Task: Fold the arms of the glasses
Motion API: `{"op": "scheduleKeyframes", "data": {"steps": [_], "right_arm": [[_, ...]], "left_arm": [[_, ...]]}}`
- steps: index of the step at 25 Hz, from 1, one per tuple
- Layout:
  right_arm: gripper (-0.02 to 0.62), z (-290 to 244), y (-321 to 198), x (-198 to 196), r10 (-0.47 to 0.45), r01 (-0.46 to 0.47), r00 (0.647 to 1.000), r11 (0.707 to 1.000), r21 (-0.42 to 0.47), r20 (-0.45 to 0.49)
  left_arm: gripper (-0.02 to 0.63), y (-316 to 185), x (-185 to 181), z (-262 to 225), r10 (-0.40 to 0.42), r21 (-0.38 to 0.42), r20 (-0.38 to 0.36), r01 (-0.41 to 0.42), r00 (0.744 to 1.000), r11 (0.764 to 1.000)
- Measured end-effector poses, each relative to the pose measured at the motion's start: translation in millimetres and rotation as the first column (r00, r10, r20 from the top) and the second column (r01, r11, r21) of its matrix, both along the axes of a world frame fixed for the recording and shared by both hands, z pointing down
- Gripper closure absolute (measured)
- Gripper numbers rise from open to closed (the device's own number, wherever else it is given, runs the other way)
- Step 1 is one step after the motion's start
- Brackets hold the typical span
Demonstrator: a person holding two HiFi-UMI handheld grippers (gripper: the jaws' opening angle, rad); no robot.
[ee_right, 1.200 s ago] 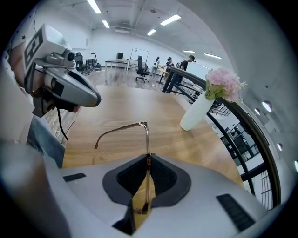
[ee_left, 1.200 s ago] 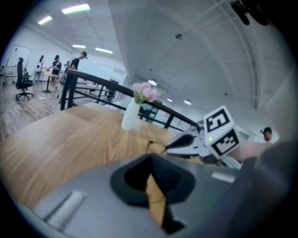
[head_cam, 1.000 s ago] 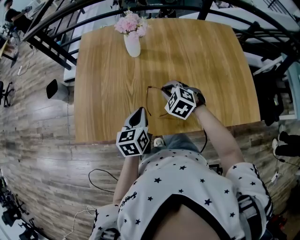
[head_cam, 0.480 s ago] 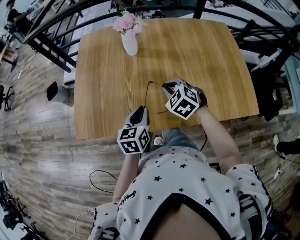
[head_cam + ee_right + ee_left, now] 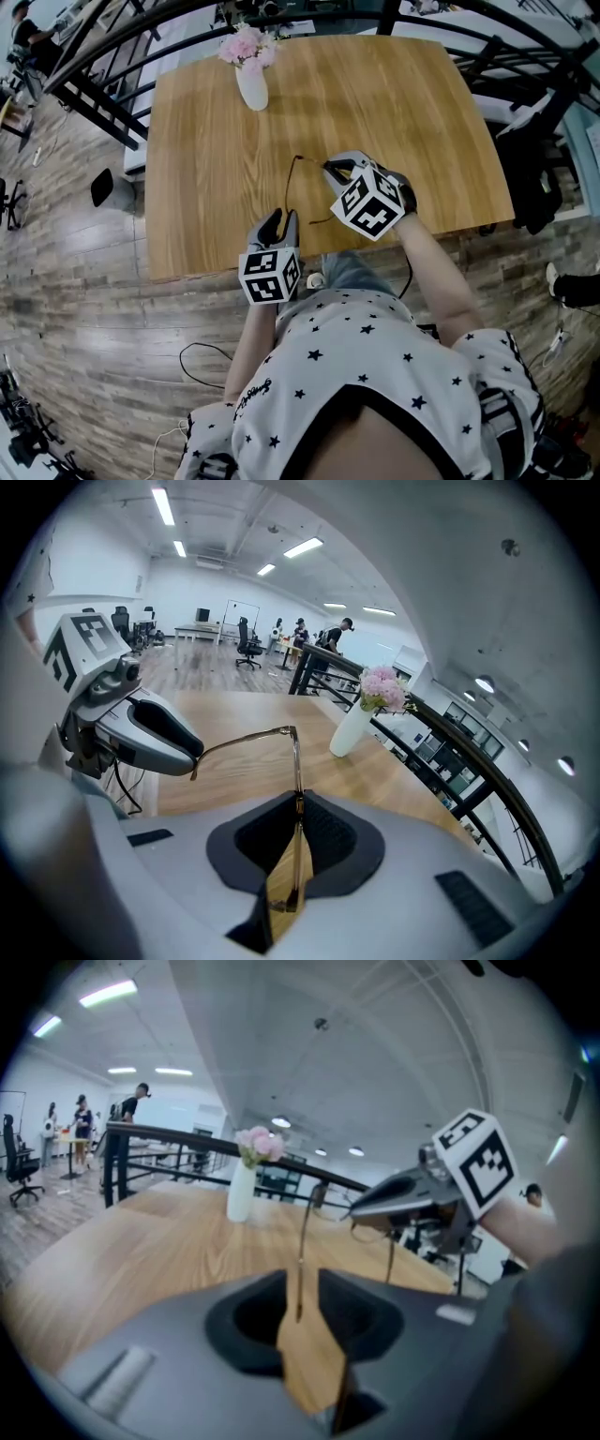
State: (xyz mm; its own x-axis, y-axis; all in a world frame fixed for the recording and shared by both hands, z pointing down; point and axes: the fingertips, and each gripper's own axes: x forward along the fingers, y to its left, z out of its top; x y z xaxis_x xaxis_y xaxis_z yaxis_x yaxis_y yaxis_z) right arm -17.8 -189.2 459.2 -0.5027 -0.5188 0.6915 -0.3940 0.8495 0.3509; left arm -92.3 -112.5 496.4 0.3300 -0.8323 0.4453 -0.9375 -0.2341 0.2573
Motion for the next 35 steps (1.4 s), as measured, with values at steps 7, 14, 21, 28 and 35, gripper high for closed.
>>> {"op": "scheduleKeyframes", "data": {"steps": [7,14,21,28,35], "right_arm": [[0.571,-11,5,-1,0.01,-0.01,0.999,1.0,0.016,0.031],[0.571,-16,7,-6,0.009,-0.01,0.999,1.0,0.027,0.044],[0.571,-20,7,-10,0.012,-0.013,0.998,0.999,0.031,0.06],[0.571,-24,7,-10,0.029,-0.032,0.996,0.999,0.03,0.089],[0.571,-24,5,-11,0.042,-0.048,0.993,0.998,0.042,0.114]], "left_arm": [[0.581,2,-3,-2,-0.019,0.016,0.011,0.019,1.0,1.0],[0.584,6,2,-6,0.014,0.028,0.008,-0.014,1.0,0.999],[0.584,6,6,-11,0.029,0.033,-0.001,-0.029,1.0,0.999],[0.581,6,19,-17,0.06,0.038,-0.002,-0.06,0.998,0.997],[0.58,3,31,-18,0.093,0.038,-0.006,-0.093,0.996,0.995]]}}
